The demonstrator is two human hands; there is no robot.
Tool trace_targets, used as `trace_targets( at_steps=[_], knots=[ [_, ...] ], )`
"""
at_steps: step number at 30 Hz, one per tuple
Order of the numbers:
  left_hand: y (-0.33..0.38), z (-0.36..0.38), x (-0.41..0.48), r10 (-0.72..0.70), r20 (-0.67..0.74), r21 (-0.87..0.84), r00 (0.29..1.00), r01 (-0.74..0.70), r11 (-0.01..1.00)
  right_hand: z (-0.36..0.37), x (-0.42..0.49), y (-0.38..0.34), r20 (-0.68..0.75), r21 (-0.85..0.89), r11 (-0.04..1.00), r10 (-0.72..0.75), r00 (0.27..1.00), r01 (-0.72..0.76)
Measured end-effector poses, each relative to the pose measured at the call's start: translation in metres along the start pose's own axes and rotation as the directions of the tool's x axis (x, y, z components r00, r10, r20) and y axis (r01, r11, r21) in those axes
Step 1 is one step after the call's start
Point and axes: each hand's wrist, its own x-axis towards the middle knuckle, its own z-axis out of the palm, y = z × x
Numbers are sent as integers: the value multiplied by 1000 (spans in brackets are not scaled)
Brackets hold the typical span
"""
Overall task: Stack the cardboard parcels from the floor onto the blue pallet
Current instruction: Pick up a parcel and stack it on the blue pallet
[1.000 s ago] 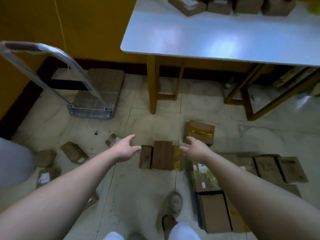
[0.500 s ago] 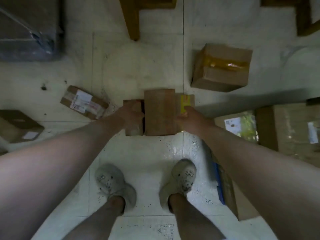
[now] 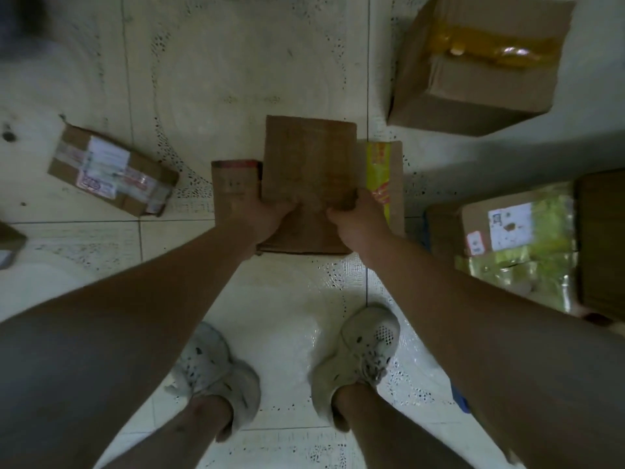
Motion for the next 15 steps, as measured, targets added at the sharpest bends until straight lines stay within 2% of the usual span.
trace_targets(
  at_steps=[1,3,7,13,15],
  knots=[
    [9,-6,-19,-3,16,-69,1000,4,998,-6,-15,-9,-5,31,1000,-7,1000,7],
    [19,-21,-54,52,53,-102,997,-46,994,-21,-50,-30,-15,68,997,-45,999,46],
    [59,-62,-151,143,49,-201,989,-130,971,-63,-134,-90,-19,42,991,-123,992,123],
    [114,-122,-311,318,-166,-210,934,-348,914,-120,-289,-183,-19,-43,970,-239,971,238],
    [124,-140,-363,362,-182,-232,914,-397,888,-137,-338,-202,-28,-69,952,-301,953,299]
  ],
)
